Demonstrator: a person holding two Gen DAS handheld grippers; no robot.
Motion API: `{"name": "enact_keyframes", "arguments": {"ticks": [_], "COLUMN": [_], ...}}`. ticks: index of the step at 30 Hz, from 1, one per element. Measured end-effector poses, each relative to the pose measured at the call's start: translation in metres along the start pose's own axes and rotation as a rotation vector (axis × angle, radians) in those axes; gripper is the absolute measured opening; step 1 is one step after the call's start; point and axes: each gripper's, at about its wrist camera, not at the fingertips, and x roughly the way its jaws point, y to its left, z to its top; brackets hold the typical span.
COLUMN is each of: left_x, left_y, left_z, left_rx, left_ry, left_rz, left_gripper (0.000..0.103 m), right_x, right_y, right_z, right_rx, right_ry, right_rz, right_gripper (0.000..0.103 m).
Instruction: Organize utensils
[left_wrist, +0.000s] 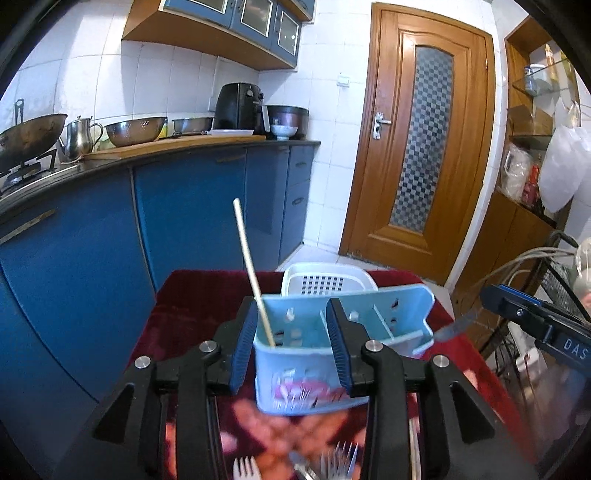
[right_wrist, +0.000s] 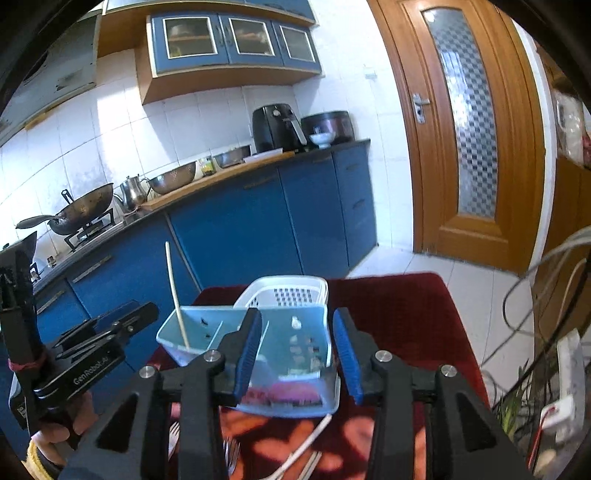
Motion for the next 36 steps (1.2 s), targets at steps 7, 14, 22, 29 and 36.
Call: {"name": "enact_keyframes", "arguments": {"ticks": [7, 14, 22, 29, 36], "left_x": [-0.020, -0.027, -0.022, -0.010, 0.006], "left_y": [0.015, 0.031, 0.042, 0.050, 0.060], "left_z": [-0.026, -0.060, -0.091, -0.110, -0.125], "left_rx": [-0.022, -0.046, -0.066, -0.078, -0.118], "left_ry": [0.072, 0.148, 0.237, 0.303, 0.371], "left_rz": [0.014, 0.039, 0.048, 0.048, 0.028], "left_gripper": [0.039, 0.039, 0.039, 0.039, 0.039], "right_x": [-0.013, -0.019, -0.016, -0.009, 0.001], "right_y": [-0.003, 0.001, 0.003, -0.002, -0.007], "right_z": [-0.023, -0.055, -0.087, -0.113, -0.132], "right_rx": [0.015, 0.027, 0.042, 0.069, 0.086], "right_ry": [0.054, 0.118, 0.183, 0.255, 0.323], "right_rz": [-0.007, -0.006, -0.004, -0.012, -0.020], "right_gripper": [0.044, 0.044, 0.044, 0.044, 0.044]}}
